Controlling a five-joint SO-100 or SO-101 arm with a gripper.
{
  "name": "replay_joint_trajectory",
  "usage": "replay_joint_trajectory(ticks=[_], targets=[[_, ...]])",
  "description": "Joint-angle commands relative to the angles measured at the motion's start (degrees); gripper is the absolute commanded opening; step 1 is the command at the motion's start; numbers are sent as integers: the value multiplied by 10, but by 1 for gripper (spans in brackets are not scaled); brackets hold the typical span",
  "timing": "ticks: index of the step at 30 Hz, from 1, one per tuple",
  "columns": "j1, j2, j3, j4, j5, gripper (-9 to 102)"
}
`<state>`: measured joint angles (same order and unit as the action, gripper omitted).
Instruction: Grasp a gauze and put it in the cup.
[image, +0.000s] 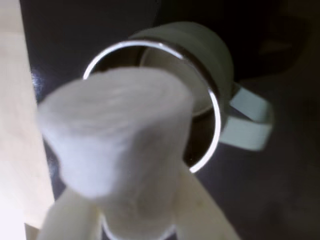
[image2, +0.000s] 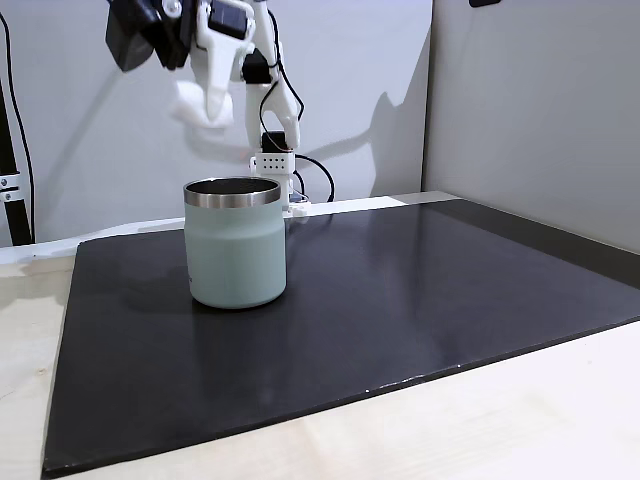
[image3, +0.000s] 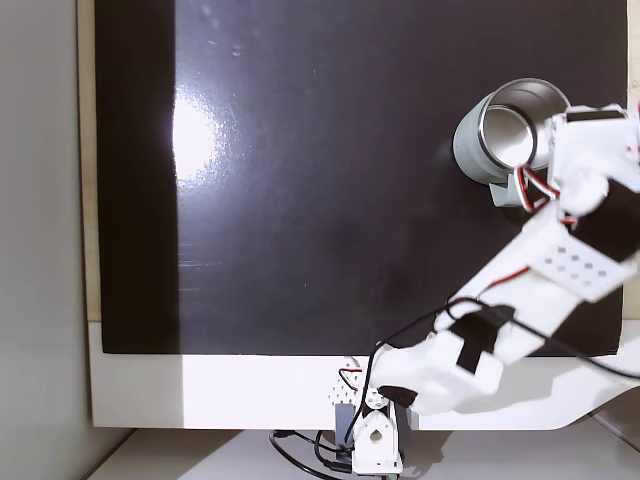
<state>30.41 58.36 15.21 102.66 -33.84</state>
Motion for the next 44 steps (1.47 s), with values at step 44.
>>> replay_joint_trajectory(ticks=[44], targets=[[-16,-64,-54,4,-39,39]])
